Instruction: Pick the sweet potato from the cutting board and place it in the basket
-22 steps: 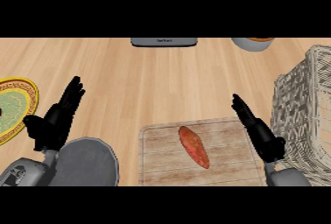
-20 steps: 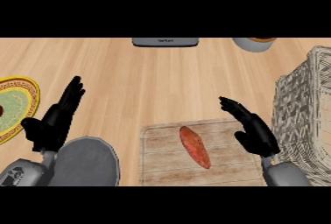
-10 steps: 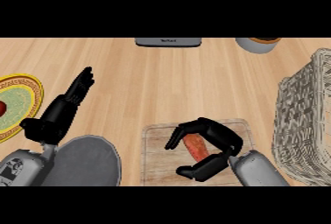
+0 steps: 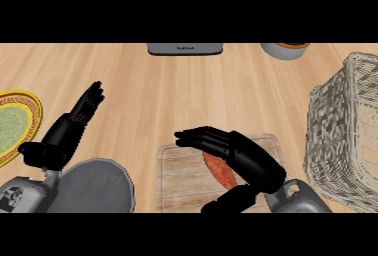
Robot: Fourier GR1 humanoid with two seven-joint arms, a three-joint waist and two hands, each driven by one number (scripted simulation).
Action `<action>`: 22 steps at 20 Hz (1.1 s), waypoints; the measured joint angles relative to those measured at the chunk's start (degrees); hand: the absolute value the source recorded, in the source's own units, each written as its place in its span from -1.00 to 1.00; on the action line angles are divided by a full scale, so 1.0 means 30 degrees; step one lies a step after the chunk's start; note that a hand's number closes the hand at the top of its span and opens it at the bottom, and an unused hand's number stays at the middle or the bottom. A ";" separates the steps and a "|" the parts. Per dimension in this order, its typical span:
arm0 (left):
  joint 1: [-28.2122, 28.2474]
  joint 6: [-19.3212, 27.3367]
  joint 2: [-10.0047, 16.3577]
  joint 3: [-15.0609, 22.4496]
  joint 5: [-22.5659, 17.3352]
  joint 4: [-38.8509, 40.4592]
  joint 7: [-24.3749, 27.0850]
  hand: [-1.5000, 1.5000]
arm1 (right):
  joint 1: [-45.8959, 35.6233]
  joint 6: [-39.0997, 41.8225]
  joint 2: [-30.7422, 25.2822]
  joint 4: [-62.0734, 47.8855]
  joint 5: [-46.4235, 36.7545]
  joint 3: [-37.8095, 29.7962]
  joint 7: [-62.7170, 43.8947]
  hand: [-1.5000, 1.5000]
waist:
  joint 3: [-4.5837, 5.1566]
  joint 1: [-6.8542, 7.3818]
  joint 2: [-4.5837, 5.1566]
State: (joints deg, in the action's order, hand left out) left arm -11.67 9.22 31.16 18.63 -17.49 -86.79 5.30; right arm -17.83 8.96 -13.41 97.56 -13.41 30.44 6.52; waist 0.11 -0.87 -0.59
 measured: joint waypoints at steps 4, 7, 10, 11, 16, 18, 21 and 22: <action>-0.0142 -0.0176 0.0069 -0.0215 -0.0046 0.0031 -0.0116 0.00 | -0.2020 0.0867 -0.1885 0.1956 -0.1760 -0.0899 -0.3400 -1.00 | 0.0022 -0.0086 -0.0059; -0.0236 -0.0476 0.0227 -0.0361 -0.0189 -0.0080 -0.0291 0.00 | -0.3750 0.3439 -0.3682 0.2632 -0.1859 -0.1218 -0.5559 -1.00 | 0.0035 0.0026 -0.0043; -0.0255 -0.0536 0.0104 -0.0348 -0.0081 -0.0126 -0.0307 0.00 | -0.4918 0.6424 -0.4883 0.2960 -0.0788 -0.1315 -0.7353 -1.00 | 0.0027 0.0119 0.0020; -0.0332 -0.0543 0.0046 -0.0371 -0.0018 -0.0042 -0.0314 0.00 | -0.5313 0.7381 -0.5092 0.3111 -0.0236 -0.1403 -0.8079 -1.00 | 0.0024 0.0119 0.0037; -0.0005 -0.0574 -0.0303 -0.0467 0.0363 -0.0151 -0.0181 0.00 | -0.6060 1.1538 -0.6457 0.4164 0.3603 -0.2945 -1.0628 -1.00 | 0.0003 0.0134 0.0076; 0.0168 -0.0767 -0.0295 -0.0676 0.0456 -0.0480 -0.0393 0.00 | -0.6136 1.2582 -0.6905 0.4272 0.4785 -0.3928 -1.1216 -1.00 | -0.0009 0.0184 0.0098; 0.0222 -0.1071 -0.0554 -0.1009 0.0768 -0.0488 -0.0552 0.00 | -0.6077 1.3395 -0.7173 0.4340 0.6024 -0.5181 -1.1798 -1.00 | -0.0021 0.0220 0.0130; 0.0246 -0.1013 -0.0743 -0.0967 0.0993 -0.0660 -0.0705 0.00 | -0.6102 1.3697 -0.7345 0.4283 0.6389 -0.5599 -1.1835 -1.00 | -0.0022 0.0236 0.0136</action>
State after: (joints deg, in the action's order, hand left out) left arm -10.93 6.18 28.93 15.73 -14.51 -88.77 3.19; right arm -36.13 50.05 -35.44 110.41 5.76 13.64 -28.99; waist 0.05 -0.16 -0.18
